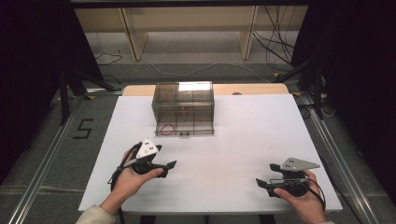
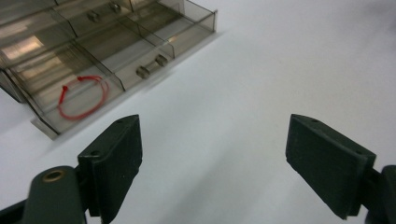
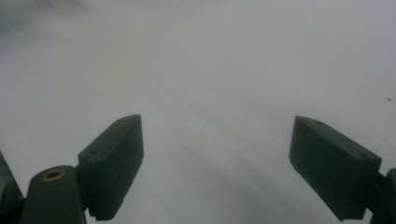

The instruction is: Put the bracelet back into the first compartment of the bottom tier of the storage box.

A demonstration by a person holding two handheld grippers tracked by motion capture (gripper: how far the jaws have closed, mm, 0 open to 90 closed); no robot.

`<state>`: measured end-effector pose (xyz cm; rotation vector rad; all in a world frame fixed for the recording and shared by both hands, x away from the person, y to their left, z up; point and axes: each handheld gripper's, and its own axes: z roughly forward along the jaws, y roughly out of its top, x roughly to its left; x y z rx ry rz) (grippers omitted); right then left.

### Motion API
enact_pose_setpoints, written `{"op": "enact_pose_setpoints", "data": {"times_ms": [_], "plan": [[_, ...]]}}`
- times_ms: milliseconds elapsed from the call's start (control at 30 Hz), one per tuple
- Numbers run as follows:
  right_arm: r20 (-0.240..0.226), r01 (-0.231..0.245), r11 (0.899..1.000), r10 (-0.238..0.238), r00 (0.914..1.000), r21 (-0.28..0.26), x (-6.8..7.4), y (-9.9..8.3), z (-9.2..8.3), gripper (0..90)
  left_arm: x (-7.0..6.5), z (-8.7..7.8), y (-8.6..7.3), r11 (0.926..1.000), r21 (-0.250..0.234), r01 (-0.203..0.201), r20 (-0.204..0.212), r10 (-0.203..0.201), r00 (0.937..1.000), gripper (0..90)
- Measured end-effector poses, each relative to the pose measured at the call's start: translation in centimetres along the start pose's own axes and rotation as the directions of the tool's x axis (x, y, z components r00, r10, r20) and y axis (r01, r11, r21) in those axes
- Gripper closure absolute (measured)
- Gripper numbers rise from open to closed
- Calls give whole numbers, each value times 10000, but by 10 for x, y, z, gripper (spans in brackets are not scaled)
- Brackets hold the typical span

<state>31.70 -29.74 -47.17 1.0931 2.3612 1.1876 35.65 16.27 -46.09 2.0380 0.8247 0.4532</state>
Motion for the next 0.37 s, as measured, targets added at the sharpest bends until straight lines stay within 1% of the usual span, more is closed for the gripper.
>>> {"op": "enact_pose_setpoints", "data": {"times_ms": [67,133,167,200,267,367], "plan": [[9,-11,10000,11,10000,2,0,0,0,183,-4,2,-8,9999,94,-54,45,53,10000,196],[13,-18,10000,18,10000,-20,1,0,0,183,-5,4,-13,9993,378,71,164,-77,9998,198],[13,-33,10000,33,10000,-17,1,0,0,183,-6,5,-14,9991,399,121,262,-131,9996,196],[9,-4,10000,4,10000,2,1,0,0,183,-7,5,-14,9991,413,94,275,-105,9996,196],[-10,4,10000,-4,10000,-30,1,0,0,183,-9,6,-13,9992,393,-70,272,60,9996,197],[-14,9,10000,-10,10000,-31,0,0,1,183,-11,7,-12,9991,402,-133,340,119,9993,196]]}}
